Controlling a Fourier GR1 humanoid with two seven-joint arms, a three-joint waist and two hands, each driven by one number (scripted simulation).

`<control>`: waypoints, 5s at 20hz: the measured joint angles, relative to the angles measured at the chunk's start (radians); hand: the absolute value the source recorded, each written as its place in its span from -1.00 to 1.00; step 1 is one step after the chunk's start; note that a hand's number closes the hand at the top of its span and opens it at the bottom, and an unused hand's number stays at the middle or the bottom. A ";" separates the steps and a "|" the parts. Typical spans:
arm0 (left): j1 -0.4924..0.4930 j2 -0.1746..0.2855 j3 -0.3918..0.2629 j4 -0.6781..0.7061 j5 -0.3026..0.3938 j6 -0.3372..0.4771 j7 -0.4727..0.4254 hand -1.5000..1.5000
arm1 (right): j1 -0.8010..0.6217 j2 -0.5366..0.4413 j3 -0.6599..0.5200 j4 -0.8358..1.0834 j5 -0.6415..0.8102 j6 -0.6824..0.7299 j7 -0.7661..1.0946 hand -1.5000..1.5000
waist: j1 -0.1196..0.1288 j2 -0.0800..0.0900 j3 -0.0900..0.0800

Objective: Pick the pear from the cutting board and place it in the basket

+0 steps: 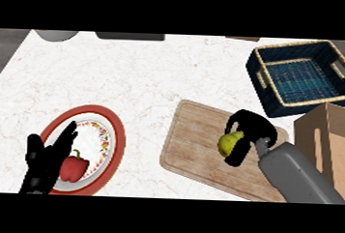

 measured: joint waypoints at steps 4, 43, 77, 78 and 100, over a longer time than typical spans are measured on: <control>0.003 0.001 0.014 0.005 0.003 -0.019 -0.010 0.00 | 0.013 0.010 0.007 -0.023 0.051 0.005 -0.005 1.00 | -0.003 0.000 0.001; 0.011 -0.023 0.023 -0.018 -0.038 -0.022 -0.009 0.00 | -0.354 -0.238 -0.747 -0.644 -0.231 -0.097 0.230 1.00 | 0.002 0.008 0.000; -0.006 -0.043 0.048 -0.009 -0.052 -0.066 -0.005 0.00 | -0.384 -0.302 -0.816 0.345 -0.052 -0.216 -0.518 1.00 | 0.016 0.015 0.002; -0.003 -0.046 0.047 -0.017 -0.055 -0.061 -0.001 0.00 | -0.384 -0.306 -0.803 0.365 -0.033 -0.222 -0.538 -1.00 | 0.017 0.015 0.001; -0.008 -0.058 0.064 -0.019 -0.074 -0.067 0.032 0.00 | -0.475 -0.549 -0.976 0.730 -0.079 -0.201 -0.773 -1.00 | 0.012 0.012 0.002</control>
